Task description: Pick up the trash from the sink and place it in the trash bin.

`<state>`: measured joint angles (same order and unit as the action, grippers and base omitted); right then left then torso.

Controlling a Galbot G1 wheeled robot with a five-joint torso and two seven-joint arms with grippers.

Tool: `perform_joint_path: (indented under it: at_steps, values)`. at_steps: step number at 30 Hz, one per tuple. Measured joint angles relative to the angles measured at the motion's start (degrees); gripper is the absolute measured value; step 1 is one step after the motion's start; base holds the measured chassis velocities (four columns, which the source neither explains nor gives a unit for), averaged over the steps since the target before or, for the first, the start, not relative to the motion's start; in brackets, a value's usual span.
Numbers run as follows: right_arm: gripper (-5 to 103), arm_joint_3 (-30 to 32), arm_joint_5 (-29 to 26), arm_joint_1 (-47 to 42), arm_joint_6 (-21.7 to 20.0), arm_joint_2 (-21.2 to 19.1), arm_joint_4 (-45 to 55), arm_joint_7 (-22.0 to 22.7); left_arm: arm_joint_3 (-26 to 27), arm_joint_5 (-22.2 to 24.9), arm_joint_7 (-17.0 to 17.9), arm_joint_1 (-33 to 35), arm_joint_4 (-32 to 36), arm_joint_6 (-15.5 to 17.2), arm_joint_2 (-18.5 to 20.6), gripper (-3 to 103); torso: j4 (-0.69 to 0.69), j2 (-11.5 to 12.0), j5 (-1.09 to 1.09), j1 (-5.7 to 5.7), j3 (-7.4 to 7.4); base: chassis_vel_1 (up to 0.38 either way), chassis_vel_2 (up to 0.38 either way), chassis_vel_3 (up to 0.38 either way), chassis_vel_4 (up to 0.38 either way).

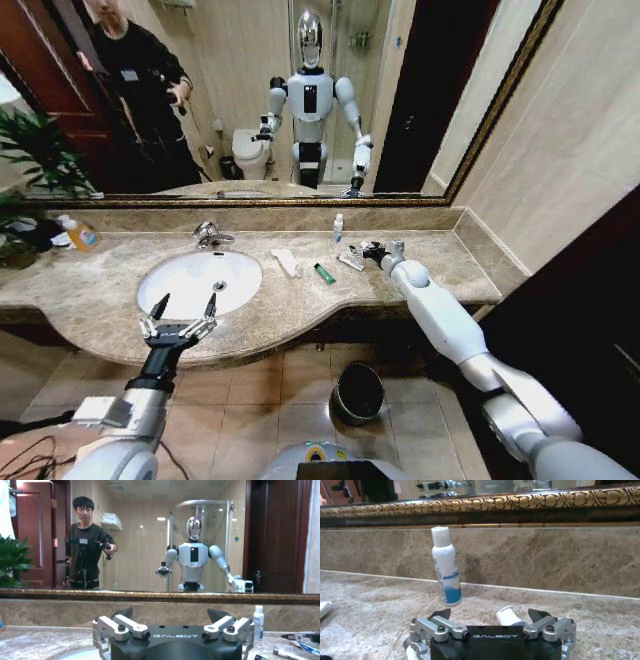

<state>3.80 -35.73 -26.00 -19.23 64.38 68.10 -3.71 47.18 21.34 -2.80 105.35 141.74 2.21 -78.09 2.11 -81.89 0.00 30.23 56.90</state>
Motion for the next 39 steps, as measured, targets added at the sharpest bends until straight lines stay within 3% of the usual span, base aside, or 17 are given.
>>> perform_joint_path:
  at_steps: [5, 6, 7, 8, 10, 11, 13, 14, 23, 24, 29, 30, 34, 35, 39]
  values:
    - [102, -0.29, 0.26, 0.73, -0.06, 0.41, -1.13, 0.57, 0.0, 0.0, 0.0, 0.0, 0.0, 0.0, 0.0, 100, 0.0, 0.0, 0.0, 0.0, 0.0, 0.0, 0.0, 0.0, 0.0]
    - [93, -0.37, 0.44, 0.81, -0.06, 0.45, -1.46, 0.61, 0.0, 0.0, 0.0, 0.0, 0.0, 0.0, 0.0, 100, 0.0, 0.0, 0.0, 0.0, 0.0, 0.0, 0.0, 0.0, 0.0]
    - [93, -0.42, 0.58, 0.84, -0.06, 0.46, -1.7, 0.6, 0.0, 0.0, 0.0, 0.0, 0.0, 0.0, 0.01, 100, 0.0, 0.0, 0.0, 0.0, 0.0, 0.0, 0.0, 0.0, 0.0]
    - [83, -0.47, 0.72, 0.89, -0.06, 0.49, -1.94, 0.56, 0.0, 0.0, 0.0, 0.0, 0.0, 0.0, 0.0, 100, 0.0, 0.0, 0.0, 0.0, 0.0, 0.0, 0.0, 0.0, 0.0]
    - [83, -0.53, 0.9, 1.02, -0.05, 0.56, -2.33, 0.49, 0.0, 0.0, 0.0, 0.0, 0.0, 0.0, 0.0, 100, 0.0, 0.0, 0.0, 0.0, 0.0, 0.0, 0.0, 0.0, 0.0]
    - [72, -0.61, 1.11, 1.19, -0.01, 0.69, -2.67, 0.48, 0.0, 0.0, 0.0, 0.0, 0.0, 0.0, 0.0, 100, 0.0, 0.0, 0.01, 0.0, 0.0, 0.0, 0.0, 0.0, 0.0]
    - [72, -0.65, 1.25, 1.33, 0.02, 0.81, -2.91, 0.48, 0.0, 0.0, 0.0, 0.0, 0.0, 0.0, 0.0, 100, 0.0, 0.0, 0.0, 0.0, 0.0, 0.0, 0.0, 0.0, 0.0]
    - [58, -0.68, 1.33, 1.41, 0.04, 0.9, -3.09, 0.48, 0.0, 0.0, 0.0, 0.0, 0.0, 0.0, 0.0, 100, 0.0, 0.0, 0.0, 0.0, 0.0, 0.0, 0.0, 0.0, 0.0]
    - [59, -0.93, 2.57, 2.01, 0.47, 1.58, -4.73, 0.21, 0.0, 0.0, 0.0, 0.0, 0.0, 0.0, 0.0, 100, 0.0, 0.0, 0.0, 0.0, 0.0, 0.0, 0.0, 0.0, 0.0]
    - [51, -0.97, 2.93, 2.12, 0.67, 1.68, -5.04, 0.03, 0.0, 0.0, 0.0, 0.0, 0.0, 0.0, 0.0, 100, 0.0, 0.0, 0.0, 0.0, 0.0, 0.0, 0.0, 0.0, 0.0]
    - [47, -1.05, 3.87, 2.33, 1.23, 1.85, -5.6, -0.1, 0.0, 0.0, 0.0, 0.0, 0.0, 0.0, 0.0, 100, 0.0, 0.0, 0.0, 0.0, 0.0, 0.0, 0.0, 0.0, 0.0]
    - [38, -1.09, 4.16, 2.35, 1.33, 1.85, -5.7, -0.12, 0.0, 0.0, 0.0, 0.0, 0.0, 0.0, 0.0, 100, 0.0, 0.0, 0.0, 0.0, 0.0, 0.0, 0.0, 0.0, 0.0]
    - [32, -1.24, 5.11, 2.34, 2.18, 1.78, -6.01, -0.18, 0.0, 0.0, 0.0, 0.0, 0.0, 0.0, 0.0, 100, -0.01, 0.0, 0.01, -0.01, 0.0, 0.0, 0.0, 0.0, 0.0]
    - [25, -1.23, 5.16, 2.24, 2.31, 1.78, -5.95, -0.09, 0.0, 0.0, 0.0, 0.0, 0.0, 0.01, 0.0, 100, 0.0, 0.0, 0.0, -0.01, 0.0, 0.0, 0.0, 0.0, 0.0]
    - [25, -1.17, 5.16, 1.94, 2.35, 1.75, -5.58, 0.25, 0.0, 0.0, 0.0, 0.0, 0.0, 0.0, 0.0, 100, 0.0, 0.0, 0.0, -0.01, 0.0, 0.0, 0.0, 0.0, 0.0]
